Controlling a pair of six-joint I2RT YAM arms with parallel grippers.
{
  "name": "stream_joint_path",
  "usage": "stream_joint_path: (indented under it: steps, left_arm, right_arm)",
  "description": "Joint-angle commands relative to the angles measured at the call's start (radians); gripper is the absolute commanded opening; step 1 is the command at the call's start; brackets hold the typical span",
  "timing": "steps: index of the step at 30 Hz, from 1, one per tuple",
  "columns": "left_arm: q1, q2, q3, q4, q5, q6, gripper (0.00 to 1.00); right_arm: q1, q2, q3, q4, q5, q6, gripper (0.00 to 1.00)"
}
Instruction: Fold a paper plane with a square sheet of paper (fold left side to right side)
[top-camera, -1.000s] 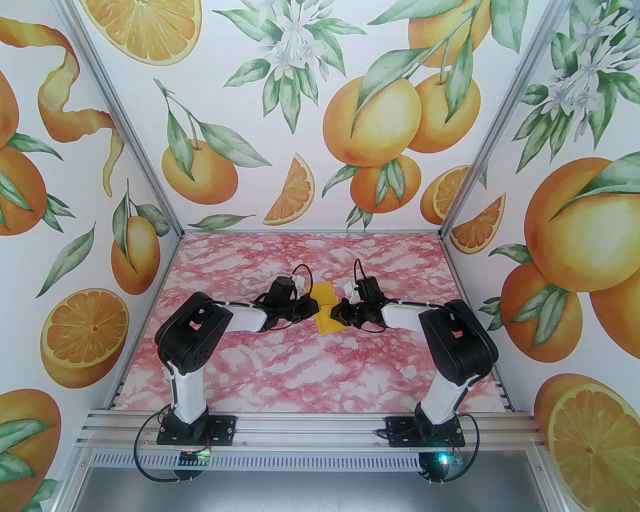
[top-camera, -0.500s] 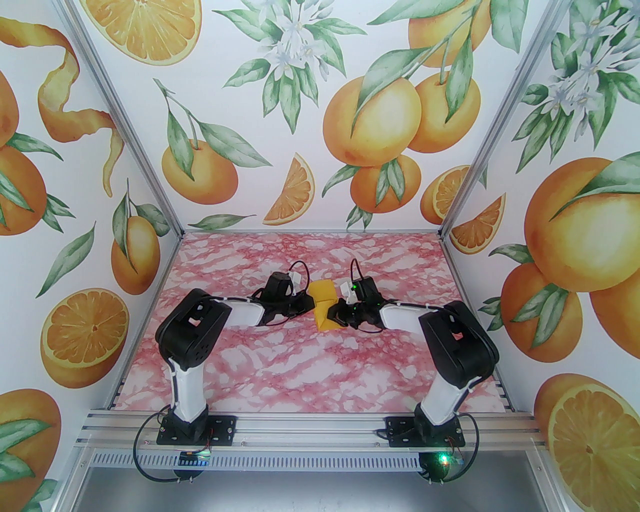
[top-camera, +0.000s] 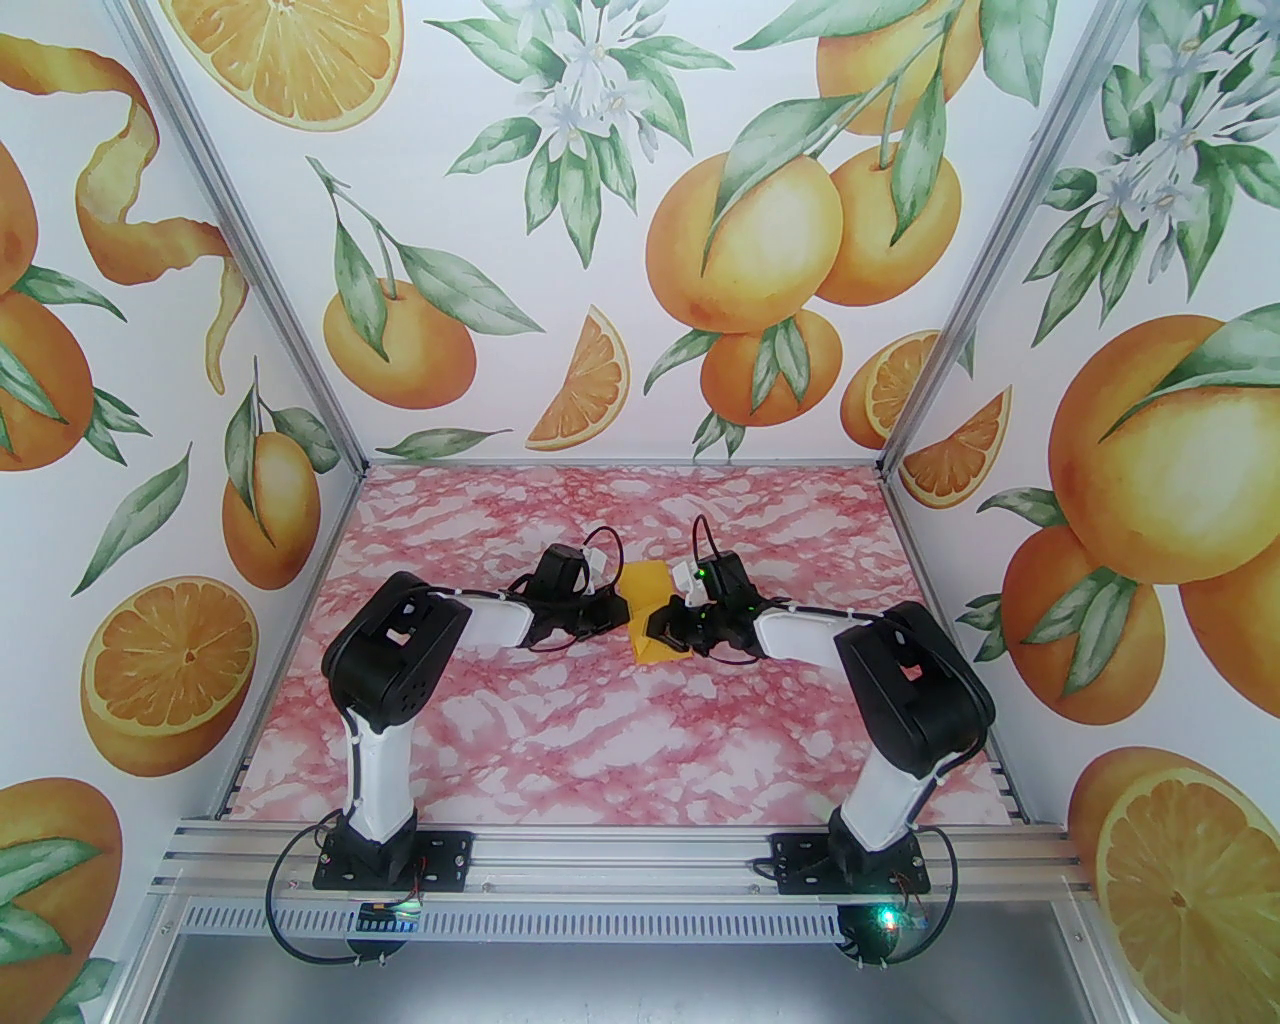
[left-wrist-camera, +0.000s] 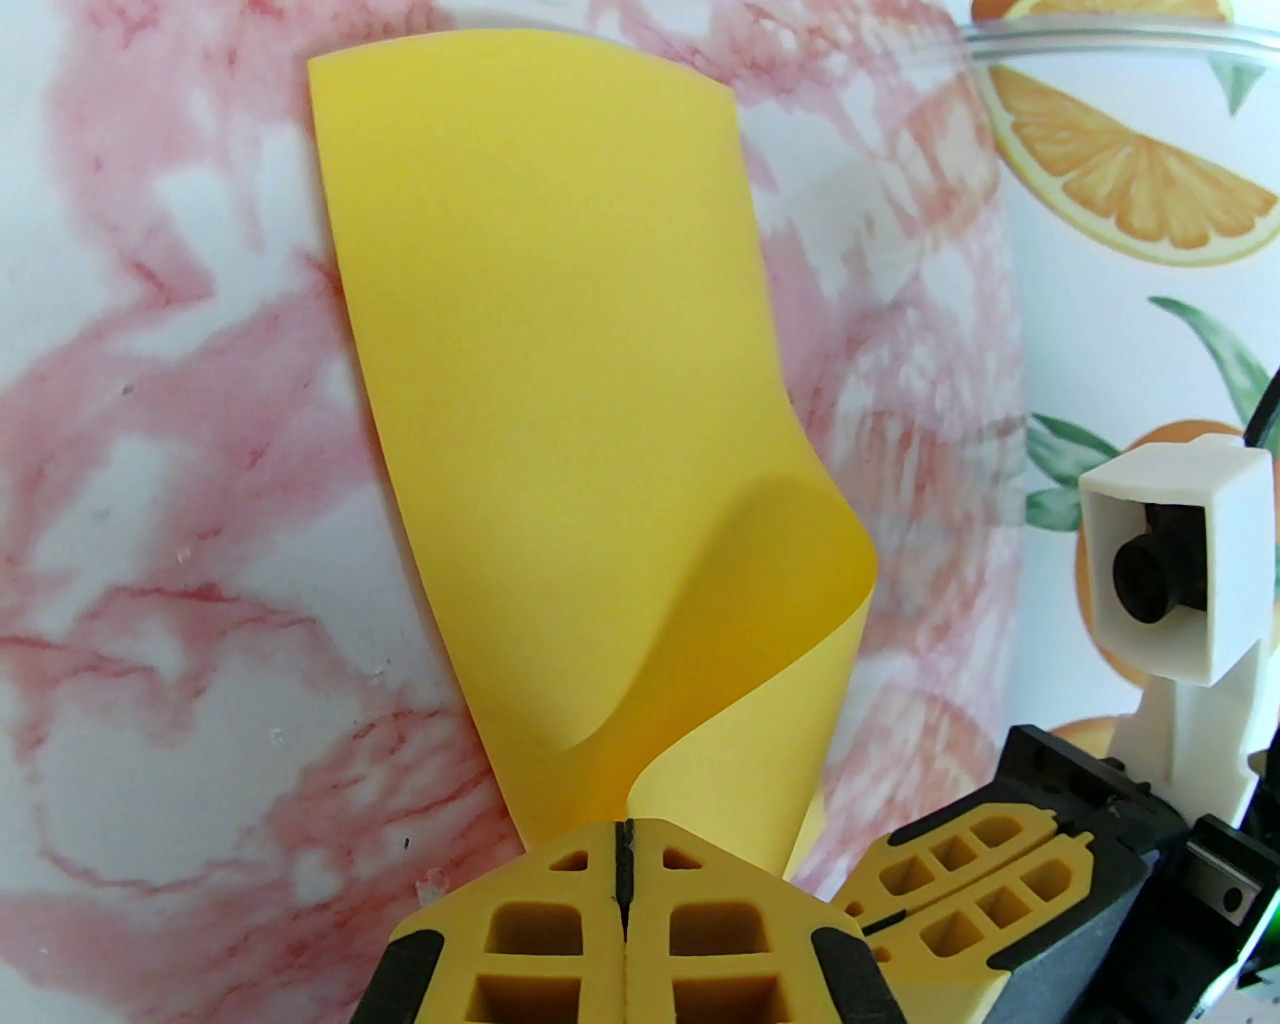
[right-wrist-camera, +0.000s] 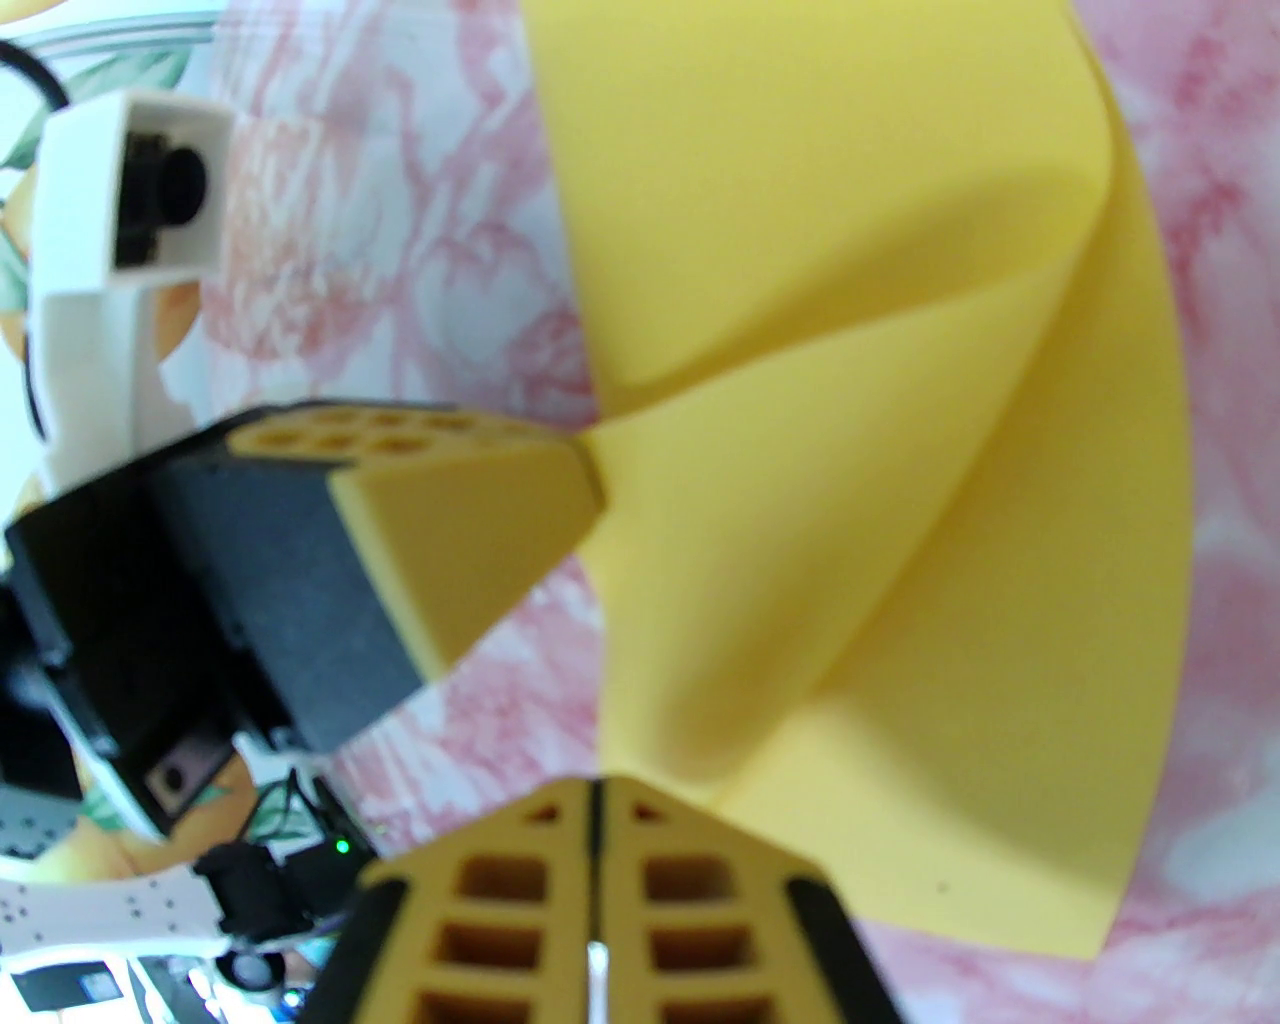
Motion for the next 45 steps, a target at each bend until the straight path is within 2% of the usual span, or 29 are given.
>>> stream_joint_path:
  steps: [1, 12, 45]
  left_arm:
    - [0.009, 0.019, 0.049, -0.051, 0.023, 0.057, 0.0]
    - [0.015, 0.039, 0.079, -0.089, 0.035, 0.093, 0.0]
    - [0.017, 0.06, 0.101, -0.101, 0.032, 0.093, 0.0]
  right_arm:
    - [0.008, 0.027, 0.02, 0.035, -0.019, 0.015, 0.07]
    - [0.029, 0.034, -0.045, 0.191, -0.009, 0.114, 0.06]
    - [0.051, 0.069, -0.137, 0.304, 0.005, 0.169, 0.06]
